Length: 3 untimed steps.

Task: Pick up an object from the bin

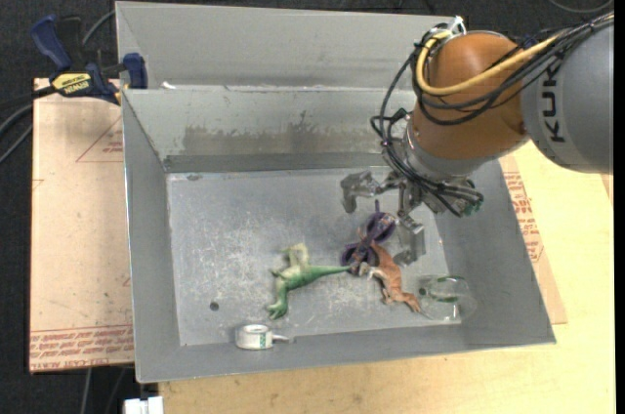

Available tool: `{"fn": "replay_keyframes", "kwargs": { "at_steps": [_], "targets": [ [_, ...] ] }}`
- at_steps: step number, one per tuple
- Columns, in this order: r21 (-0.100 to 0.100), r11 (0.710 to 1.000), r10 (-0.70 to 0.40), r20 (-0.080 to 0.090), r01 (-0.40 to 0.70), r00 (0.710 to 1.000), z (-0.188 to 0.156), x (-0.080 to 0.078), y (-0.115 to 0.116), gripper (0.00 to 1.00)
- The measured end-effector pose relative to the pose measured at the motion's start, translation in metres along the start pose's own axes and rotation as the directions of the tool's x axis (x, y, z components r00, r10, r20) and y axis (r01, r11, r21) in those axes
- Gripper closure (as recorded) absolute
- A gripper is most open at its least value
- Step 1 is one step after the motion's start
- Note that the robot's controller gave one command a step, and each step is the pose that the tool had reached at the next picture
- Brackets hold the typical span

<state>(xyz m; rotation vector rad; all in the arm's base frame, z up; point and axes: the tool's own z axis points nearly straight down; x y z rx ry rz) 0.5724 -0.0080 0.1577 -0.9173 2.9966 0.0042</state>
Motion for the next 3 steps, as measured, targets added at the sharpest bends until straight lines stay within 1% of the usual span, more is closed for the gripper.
{"fn": "replay_keyframes", "kwargs": {
  "at_steps": [1,2,3],
  "targets": [
    [0.0,1.0,-0.002,0.0,0.002,1.0,0.0,0.0,0.0,0.0],
    [-0.001,0.984,-0.179,0.001,0.179,0.984,-0.009,0.038,0.017,0.0],
    [0.002,0.933,-0.361,0.002,0.361,0.933,0.018,0.017,0.019,0.0]
  ]
}}
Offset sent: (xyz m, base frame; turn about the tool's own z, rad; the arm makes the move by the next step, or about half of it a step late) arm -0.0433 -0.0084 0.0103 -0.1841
